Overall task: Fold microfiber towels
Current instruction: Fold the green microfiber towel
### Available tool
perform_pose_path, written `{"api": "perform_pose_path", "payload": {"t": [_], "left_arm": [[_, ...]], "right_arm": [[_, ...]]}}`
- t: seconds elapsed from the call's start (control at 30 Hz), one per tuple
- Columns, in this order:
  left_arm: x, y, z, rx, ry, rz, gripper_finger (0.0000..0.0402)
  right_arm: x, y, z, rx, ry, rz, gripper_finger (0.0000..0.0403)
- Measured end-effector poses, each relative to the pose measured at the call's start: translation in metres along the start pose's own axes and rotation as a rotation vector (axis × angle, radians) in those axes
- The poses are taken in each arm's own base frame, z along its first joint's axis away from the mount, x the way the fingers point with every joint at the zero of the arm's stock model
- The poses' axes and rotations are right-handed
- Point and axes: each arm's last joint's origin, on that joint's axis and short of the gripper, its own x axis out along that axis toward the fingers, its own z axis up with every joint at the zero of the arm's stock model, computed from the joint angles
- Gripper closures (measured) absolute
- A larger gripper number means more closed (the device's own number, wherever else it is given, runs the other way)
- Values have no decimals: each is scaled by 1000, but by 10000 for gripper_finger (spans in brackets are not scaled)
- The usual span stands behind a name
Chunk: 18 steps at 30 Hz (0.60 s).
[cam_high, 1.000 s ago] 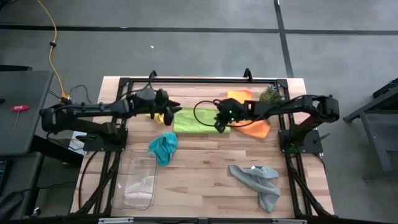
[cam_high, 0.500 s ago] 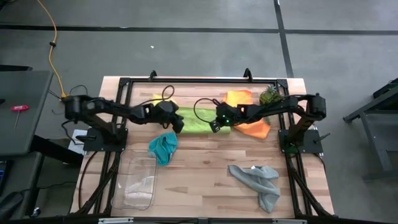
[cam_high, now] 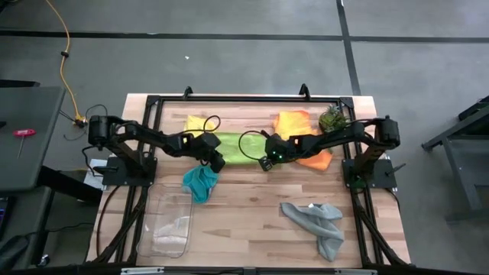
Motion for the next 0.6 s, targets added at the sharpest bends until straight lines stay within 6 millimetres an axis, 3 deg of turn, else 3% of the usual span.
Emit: {"api": "perform_pose_path", "payload": {"t": [0.27, 0.6], "left_arm": [[-1, -9, -6, 11, 23, -19, 402], [-4, -33, -22, 3, 77, -101, 402]], "right_arm": [[5, 15, -24, 32, 59, 8, 403], [-3, 38, -54, 55, 113, 56, 403]]}}
